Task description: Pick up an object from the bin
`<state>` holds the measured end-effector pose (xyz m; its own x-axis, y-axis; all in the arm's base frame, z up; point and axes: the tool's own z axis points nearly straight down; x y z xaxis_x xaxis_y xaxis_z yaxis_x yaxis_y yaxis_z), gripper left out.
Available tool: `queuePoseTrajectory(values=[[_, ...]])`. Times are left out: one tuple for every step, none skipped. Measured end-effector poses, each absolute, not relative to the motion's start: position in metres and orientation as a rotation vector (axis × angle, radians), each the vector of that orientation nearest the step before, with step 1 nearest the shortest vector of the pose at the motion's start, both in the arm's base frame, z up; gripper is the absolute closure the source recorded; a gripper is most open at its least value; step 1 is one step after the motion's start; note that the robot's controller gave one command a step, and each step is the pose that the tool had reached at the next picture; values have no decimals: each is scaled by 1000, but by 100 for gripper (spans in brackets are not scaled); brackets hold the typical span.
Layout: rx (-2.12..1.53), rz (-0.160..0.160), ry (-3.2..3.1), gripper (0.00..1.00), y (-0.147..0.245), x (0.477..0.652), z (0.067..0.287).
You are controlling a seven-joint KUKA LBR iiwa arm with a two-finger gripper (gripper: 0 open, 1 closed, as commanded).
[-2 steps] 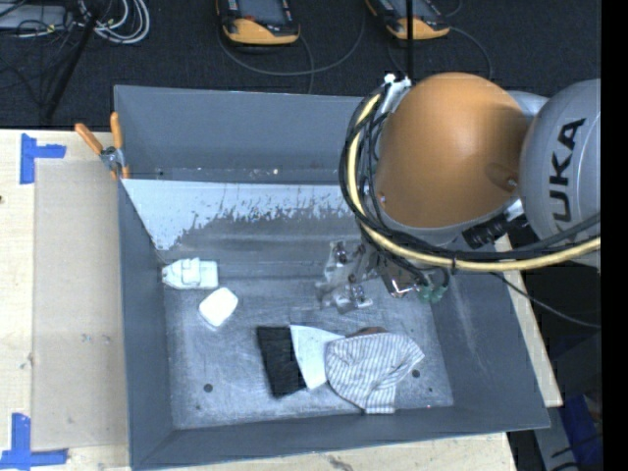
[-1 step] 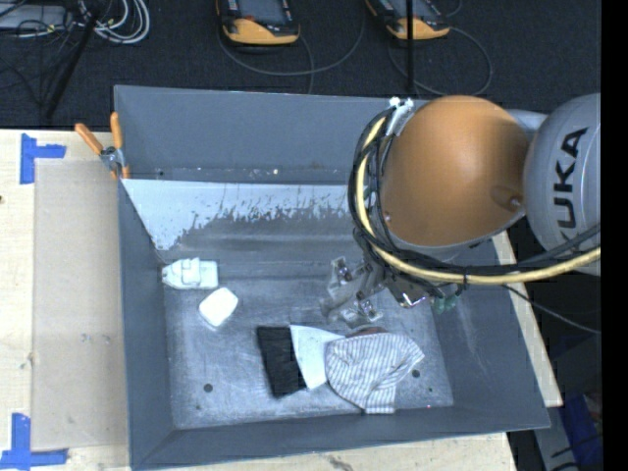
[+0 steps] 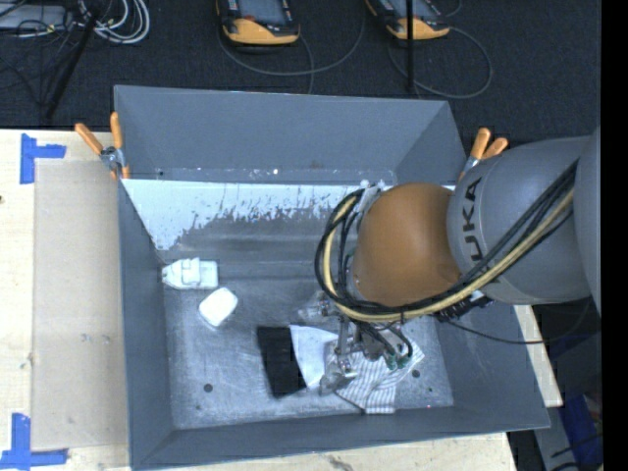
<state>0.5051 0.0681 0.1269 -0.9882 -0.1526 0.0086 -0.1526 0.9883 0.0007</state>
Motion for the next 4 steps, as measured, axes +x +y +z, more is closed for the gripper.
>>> queuePoseTrajectory(values=[[241,0,-3129,0,68,506,131],[364,2,-3115,100,79,513,81],[363,1,-3116,100,79,513,81],[382,13,-3104,100,84,515,82]])
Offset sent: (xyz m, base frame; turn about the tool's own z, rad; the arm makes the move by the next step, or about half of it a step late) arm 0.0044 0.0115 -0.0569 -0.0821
